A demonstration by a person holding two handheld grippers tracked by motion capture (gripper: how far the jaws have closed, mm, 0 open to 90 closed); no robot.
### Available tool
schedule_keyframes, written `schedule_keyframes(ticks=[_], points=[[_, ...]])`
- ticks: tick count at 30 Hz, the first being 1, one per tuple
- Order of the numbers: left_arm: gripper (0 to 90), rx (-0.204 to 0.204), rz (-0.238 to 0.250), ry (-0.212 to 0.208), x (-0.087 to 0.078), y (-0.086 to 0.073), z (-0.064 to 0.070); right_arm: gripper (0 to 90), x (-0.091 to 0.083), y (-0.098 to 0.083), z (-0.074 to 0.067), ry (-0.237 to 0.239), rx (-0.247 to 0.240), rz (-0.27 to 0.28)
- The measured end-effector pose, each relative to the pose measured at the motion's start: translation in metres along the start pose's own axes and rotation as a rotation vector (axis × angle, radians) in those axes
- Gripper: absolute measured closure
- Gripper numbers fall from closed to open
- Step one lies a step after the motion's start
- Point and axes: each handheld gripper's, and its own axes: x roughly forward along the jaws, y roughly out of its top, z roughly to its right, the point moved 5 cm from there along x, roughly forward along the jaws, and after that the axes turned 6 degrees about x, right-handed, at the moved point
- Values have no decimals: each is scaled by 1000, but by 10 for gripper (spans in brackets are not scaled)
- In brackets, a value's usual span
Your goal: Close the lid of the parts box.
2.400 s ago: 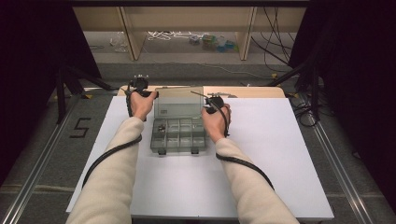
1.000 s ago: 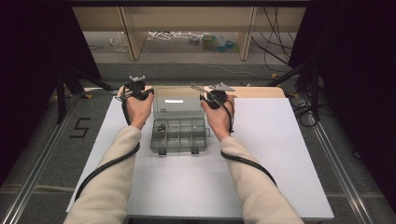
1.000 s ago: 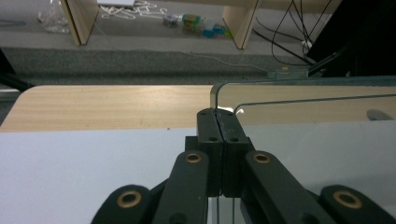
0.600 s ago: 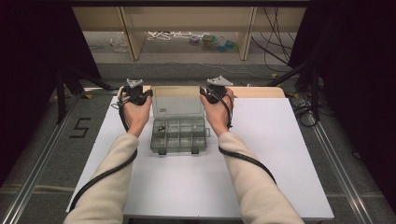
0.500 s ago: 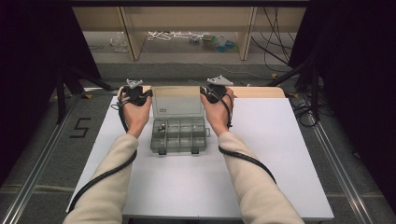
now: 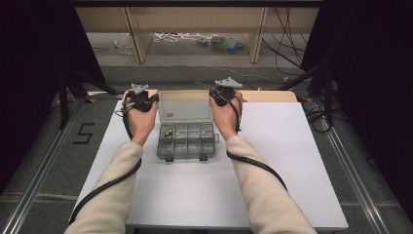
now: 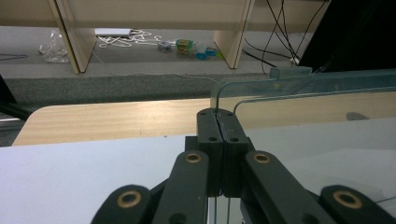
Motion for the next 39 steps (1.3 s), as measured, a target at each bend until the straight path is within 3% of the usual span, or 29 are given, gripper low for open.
schedule_keyframes(ticks=[20, 39], points=[[890, 31, 14, -19, -13, -2, 2, 877, -7, 0, -4, -42, 49, -23], [889, 90, 35, -35, -41, -11, 9, 882, -34, -7, -10, -13, 40, -9]])
